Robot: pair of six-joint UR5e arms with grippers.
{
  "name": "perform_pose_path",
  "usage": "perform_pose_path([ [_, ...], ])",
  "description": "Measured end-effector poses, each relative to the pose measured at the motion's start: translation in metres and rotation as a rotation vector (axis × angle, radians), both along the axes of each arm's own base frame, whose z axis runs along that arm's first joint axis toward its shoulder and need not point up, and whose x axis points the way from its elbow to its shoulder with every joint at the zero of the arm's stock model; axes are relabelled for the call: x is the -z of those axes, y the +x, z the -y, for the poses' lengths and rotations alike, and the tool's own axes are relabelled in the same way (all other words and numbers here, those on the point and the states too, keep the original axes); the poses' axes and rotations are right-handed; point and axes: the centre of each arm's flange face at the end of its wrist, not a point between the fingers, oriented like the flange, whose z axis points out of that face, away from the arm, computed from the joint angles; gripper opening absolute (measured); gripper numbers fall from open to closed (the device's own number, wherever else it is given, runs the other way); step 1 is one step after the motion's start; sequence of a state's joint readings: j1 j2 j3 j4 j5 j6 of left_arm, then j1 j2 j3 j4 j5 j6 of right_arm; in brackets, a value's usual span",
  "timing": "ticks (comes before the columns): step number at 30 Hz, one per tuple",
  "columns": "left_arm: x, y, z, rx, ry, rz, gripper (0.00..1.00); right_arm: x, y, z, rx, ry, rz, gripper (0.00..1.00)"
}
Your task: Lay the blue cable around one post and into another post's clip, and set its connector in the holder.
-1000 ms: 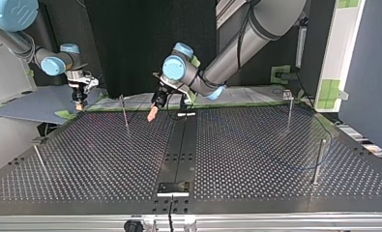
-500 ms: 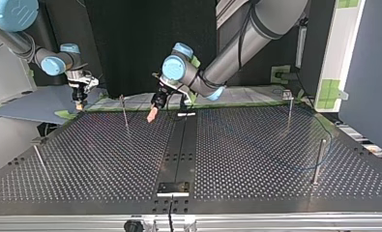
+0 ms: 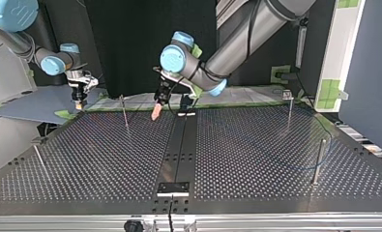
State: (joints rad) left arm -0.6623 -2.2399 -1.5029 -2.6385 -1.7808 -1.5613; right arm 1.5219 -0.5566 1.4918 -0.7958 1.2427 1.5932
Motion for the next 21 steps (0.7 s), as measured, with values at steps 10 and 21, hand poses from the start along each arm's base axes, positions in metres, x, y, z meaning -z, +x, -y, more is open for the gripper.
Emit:
perform_pose_path([
  [10,-0.026,-0.007,-0.028,-0.102,-0.100,0.024,1.00,0.000,0.003,0.000,-0.005,-0.002,0.010,0.00],
  [21,-0.044,-0.020,-0.063,-0.209,-0.166,-0.006,1.00,0.000,0.005,0.000,-0.012,-0.005,0.026,0.00],
])
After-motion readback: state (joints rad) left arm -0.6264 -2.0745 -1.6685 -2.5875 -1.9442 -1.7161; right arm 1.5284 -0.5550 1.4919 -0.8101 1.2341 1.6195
